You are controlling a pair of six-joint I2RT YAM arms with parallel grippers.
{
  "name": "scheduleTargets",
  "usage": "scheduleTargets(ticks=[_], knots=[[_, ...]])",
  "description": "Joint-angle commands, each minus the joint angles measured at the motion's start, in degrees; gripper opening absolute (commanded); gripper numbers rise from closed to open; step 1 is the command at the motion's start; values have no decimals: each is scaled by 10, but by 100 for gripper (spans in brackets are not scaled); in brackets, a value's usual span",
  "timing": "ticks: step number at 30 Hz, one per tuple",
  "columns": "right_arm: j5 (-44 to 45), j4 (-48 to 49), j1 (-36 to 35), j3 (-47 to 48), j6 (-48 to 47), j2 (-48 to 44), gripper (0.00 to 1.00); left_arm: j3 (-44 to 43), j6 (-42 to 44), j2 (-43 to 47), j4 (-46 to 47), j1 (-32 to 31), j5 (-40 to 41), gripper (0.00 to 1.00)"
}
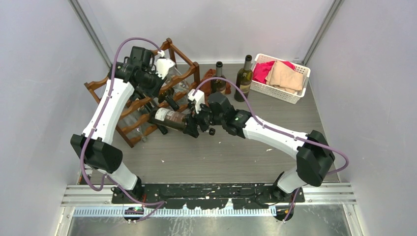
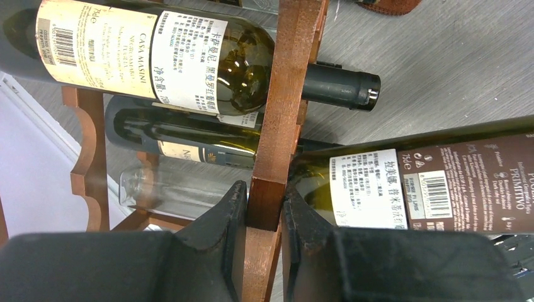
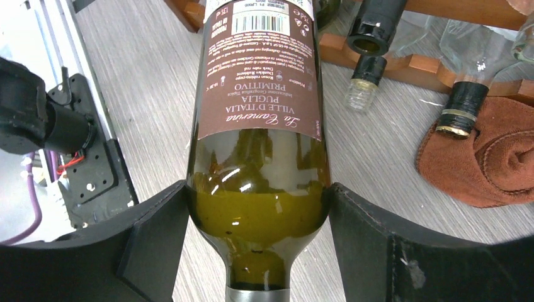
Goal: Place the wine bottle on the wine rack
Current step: Place the wine bottle in the wine rack.
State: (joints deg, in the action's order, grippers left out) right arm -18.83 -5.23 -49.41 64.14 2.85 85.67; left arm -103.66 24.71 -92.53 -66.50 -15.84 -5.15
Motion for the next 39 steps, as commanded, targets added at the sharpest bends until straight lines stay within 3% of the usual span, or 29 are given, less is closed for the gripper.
scheduleTargets(ticks=[1, 12, 21, 31, 39], knots=[[35, 119, -9, 57, 35, -8, 1, -35, -20, 21, 8, -8, -76, 12], [58, 153, -24, 75, 60, 10, 1, -49, -39, 22, 9, -8, -81, 15], [104, 170, -39, 111, 80, 61, 1, -88, -91, 27, 17, -8, -61, 51], [186, 228, -68, 178, 87, 143, 1, -70, -264, 109, 180, -8, 6, 61], [290, 243, -87, 250, 112, 220, 1, 36, -288, 229, 281, -8, 83, 67]])
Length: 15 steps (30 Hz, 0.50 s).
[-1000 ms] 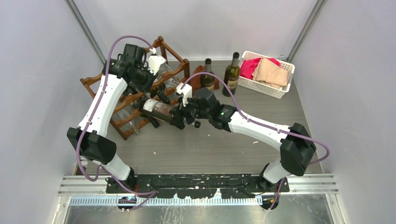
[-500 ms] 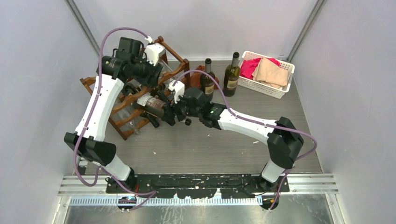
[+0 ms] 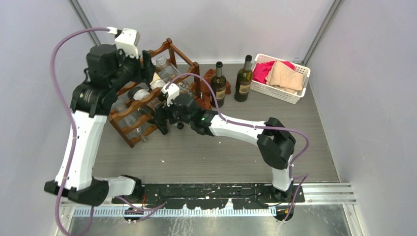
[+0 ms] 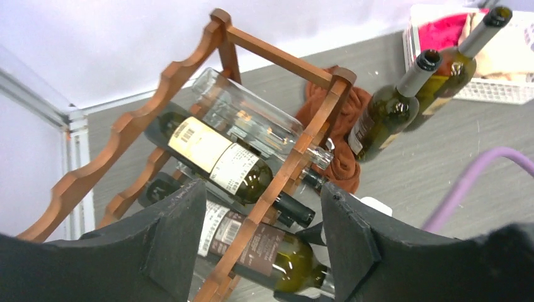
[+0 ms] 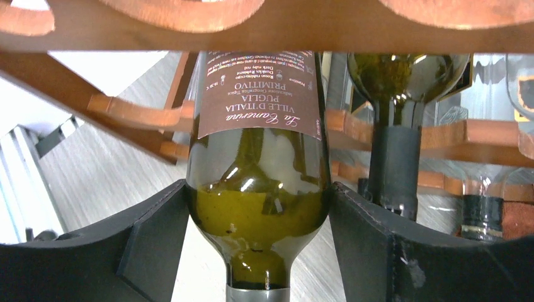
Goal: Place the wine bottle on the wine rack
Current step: Place the wine bottle in the wine rack.
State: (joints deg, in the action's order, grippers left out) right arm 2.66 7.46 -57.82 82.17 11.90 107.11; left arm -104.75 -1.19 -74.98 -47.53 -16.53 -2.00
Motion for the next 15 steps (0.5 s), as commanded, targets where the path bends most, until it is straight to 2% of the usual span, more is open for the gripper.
scheduleTargets(ticks=[1, 5, 15], knots=[[81, 122, -5, 76, 22, 14, 1, 66, -30, 69, 101, -1, 58, 68], [113, 159, -16, 99, 11, 45, 1, 121, -33, 118, 131, -1, 80, 70], [188, 255, -49, 118, -39, 105, 1, 179, 2, 164, 164, -1, 91, 70]])
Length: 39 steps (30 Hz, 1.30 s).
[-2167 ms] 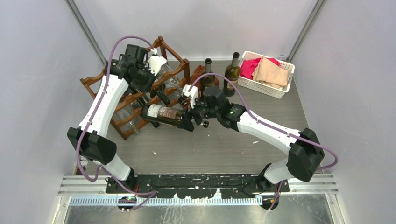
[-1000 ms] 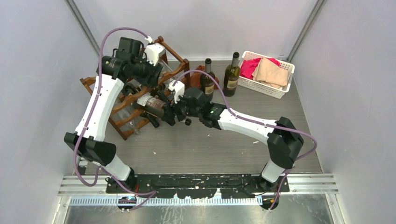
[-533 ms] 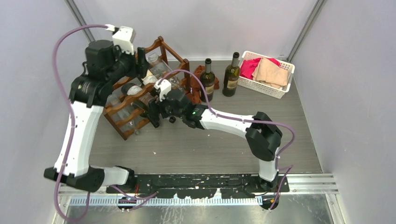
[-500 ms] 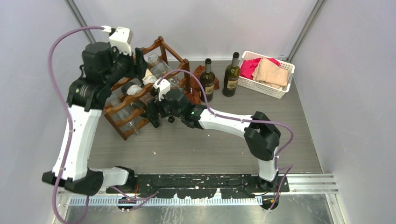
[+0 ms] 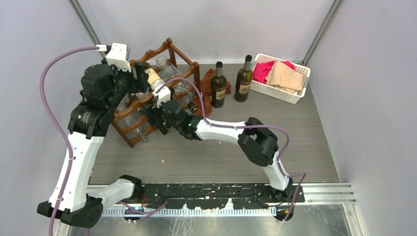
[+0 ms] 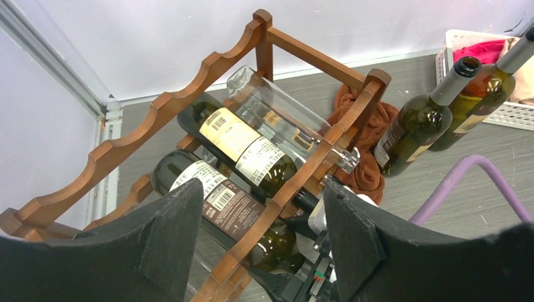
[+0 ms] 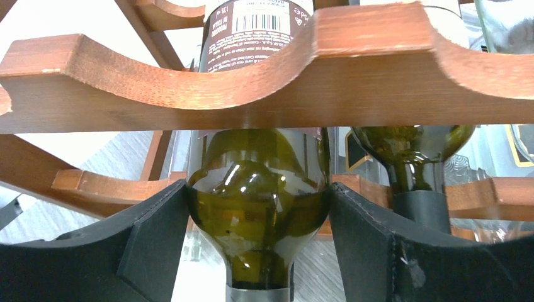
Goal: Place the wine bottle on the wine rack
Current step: Place the wine bottle in the wine rack.
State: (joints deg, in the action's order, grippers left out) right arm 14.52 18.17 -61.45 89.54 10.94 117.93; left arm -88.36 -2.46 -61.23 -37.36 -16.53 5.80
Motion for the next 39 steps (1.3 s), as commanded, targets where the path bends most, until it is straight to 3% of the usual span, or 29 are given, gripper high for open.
scheduleTargets(ticks=[1, 10, 23, 39], knots=[[76, 160, -15, 48, -34, 2, 1, 21, 18, 31, 69, -1, 10, 70], [116, 229, -27, 80, -78, 53, 2, 47, 41, 57, 86, -1, 4, 70], [108, 324, -29, 75, -116, 95, 7, 70, 40, 74, 86, -1, 0, 69], [105, 358, -19, 78, -110, 117, 29, 80, 37, 94, 86, -1, 13, 69]])
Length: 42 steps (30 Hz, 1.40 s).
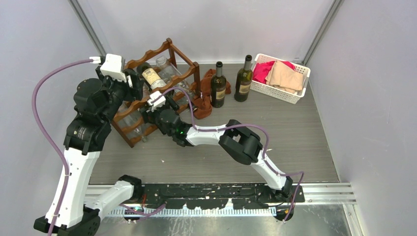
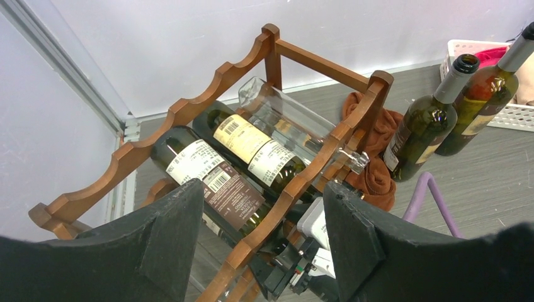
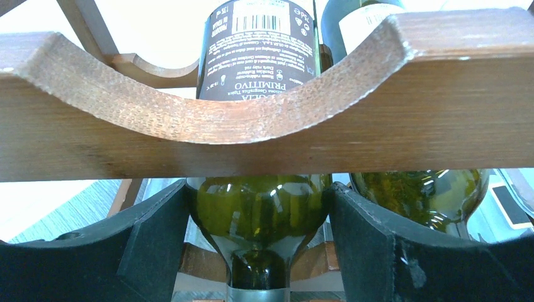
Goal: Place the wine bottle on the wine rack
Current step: Place the wine bottle in the wine rack.
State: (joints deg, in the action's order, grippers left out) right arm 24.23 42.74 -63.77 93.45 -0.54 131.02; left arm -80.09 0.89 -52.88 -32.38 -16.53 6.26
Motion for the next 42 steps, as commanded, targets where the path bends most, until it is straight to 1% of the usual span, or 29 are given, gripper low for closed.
scheduleTargets(ticks=[1, 5, 14, 22, 27, 35, 42], knots=[[7, 113, 4, 40, 5, -14, 31, -2, 4, 11, 36, -1, 9, 69], [2, 113, 6, 39, 18, -14, 39, -2, 4, 13, 37, -1, 10, 69], [-7, 115, 13, 40, 25, -19, 49, -2, 6, 18, 41, -1, 14, 69], [-15, 120, 13, 35, 28, -26, 61, -3, 8, 19, 45, -1, 14, 69], [-16, 119, 13, 28, 28, -29, 66, -3, 6, 20, 46, -1, 13, 69], [-17, 117, 13, 19, 30, -35, 69, -3, 4, 23, 48, -1, 13, 69], [-17, 115, 13, 13, 30, -40, 74, -2, 1, 23, 48, -1, 10, 69]])
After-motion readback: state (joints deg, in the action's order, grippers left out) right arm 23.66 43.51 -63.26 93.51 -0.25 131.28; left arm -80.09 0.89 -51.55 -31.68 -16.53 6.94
